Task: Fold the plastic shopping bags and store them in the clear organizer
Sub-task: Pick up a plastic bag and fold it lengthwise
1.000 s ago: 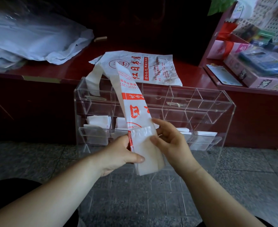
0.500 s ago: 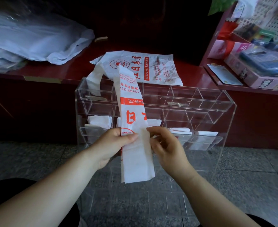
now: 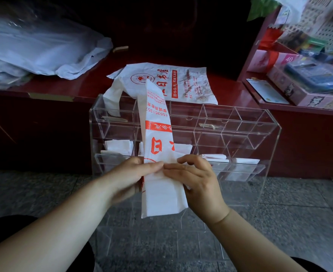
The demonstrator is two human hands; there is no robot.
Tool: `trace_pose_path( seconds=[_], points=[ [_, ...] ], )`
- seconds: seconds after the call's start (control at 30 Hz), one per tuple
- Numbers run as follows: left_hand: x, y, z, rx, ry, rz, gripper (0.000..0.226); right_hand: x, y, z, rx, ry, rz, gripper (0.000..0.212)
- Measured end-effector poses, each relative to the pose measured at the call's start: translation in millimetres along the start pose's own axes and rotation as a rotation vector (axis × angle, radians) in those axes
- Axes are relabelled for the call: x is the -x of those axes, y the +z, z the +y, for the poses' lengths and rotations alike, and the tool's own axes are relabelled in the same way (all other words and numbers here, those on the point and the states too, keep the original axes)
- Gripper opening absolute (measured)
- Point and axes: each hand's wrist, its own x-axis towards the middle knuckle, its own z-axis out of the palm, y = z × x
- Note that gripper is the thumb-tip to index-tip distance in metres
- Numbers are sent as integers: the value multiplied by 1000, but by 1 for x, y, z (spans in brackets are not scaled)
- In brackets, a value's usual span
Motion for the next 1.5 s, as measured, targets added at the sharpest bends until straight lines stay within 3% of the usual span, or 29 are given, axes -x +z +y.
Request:
trace_pose_path(
  seconds=[0.07,0.17,0.3,0.4,0.5,0.63,0.77,0.93,1.1,1.23,1.3,1.4,1.5],
  points=[
    [-2,6,2,39,2,21,18,0,-1,-2,-26,28,-9,24],
    [-13,10,-1,130,51,229,23,-1,0,-6,-108,148,-10,16],
    [-12,9,-2,247,50,84,27,-5,-2,-15,-269,584,-6,28],
    [-6,13,0,229,66,43,26,-11,-6,-19,-348,774,-52,12],
    [-7,15,-2,226,76,14,27,-16,-9,-19,-325,805,-91,17],
    [-3,15,-3,205,148,-68,47,-13,-6,-15,-272,766,-143,31],
    [-4,18,-7,167,209,0,27,-15,-5,-16,-302,746,-133,51],
    [-6,22,-5,132,277,163,14,-13,-3,-21,-352,775,-156,8],
    [-4,20,-9,29,342,173,17,-17,-9,-23,-479,872,2,32],
    [-1,17,-11,-75,325,63,12,-23,-19,-20,-801,1015,-106,9],
    [-1,17,-14,-141,276,2,14,-25,-24,-19,-909,1045,-143,14],
    [-2,18,-17,-227,235,-28,23,-25,-27,-18,-883,1054,-153,22],
    [-5,20,-15,-220,295,65,11,-25,-25,-20,-782,1035,-170,25]
  ],
)
